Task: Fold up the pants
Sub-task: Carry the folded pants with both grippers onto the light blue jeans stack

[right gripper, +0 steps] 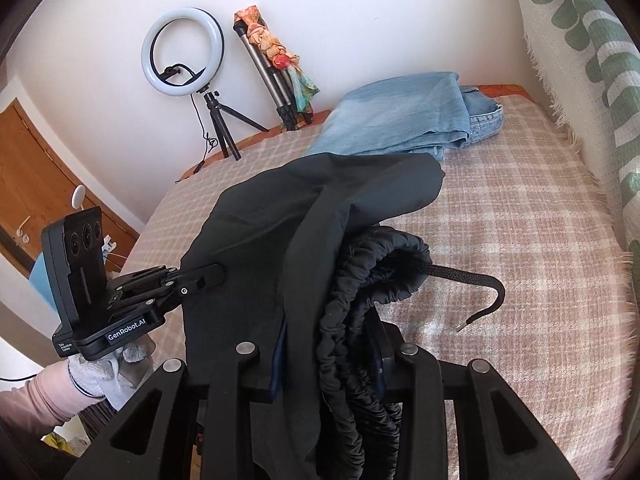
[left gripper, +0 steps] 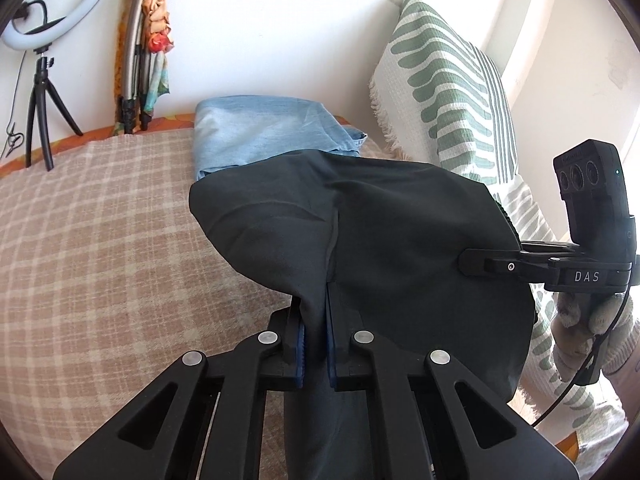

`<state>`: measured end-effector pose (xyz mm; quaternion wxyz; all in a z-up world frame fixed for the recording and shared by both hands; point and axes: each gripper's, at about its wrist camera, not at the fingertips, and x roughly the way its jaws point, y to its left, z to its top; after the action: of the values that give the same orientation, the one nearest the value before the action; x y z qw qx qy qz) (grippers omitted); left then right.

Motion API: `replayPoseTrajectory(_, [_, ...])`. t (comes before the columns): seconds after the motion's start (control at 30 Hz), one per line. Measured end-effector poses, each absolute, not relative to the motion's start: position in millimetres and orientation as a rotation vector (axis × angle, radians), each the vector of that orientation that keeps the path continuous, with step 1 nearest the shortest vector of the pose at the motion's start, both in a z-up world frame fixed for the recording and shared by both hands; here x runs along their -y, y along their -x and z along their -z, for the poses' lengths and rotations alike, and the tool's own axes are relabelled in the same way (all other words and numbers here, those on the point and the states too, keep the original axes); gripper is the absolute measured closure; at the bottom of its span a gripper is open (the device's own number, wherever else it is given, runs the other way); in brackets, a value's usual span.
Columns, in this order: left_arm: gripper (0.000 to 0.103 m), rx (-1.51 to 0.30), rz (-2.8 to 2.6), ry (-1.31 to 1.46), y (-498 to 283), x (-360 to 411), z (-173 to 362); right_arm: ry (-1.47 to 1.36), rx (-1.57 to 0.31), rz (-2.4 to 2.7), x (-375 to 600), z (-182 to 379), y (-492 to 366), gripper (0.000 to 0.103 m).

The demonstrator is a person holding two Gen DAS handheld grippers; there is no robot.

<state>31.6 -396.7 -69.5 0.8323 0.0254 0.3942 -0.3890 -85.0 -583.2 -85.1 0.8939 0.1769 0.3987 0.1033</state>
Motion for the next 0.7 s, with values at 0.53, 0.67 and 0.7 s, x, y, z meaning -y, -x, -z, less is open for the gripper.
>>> replayPoseTrajectory(0.53, [0.098,-0.752,0.801,-0.032,-52,383,38,-0.286,-0.755,-0.198,568,49,63,0.071])
replayPoseTrajectory(0.67, [0.098,-0.723,0.798,-0.039,-65,386,26,-0.263,-0.722,-0.191,569,33,49,0.071])
replayPoseTrajectory(0.7, [0.098,-0.713,0.795,-0.040,-69,387,23,-0.255,-0.712,-0.190,570,29,45,0.071])
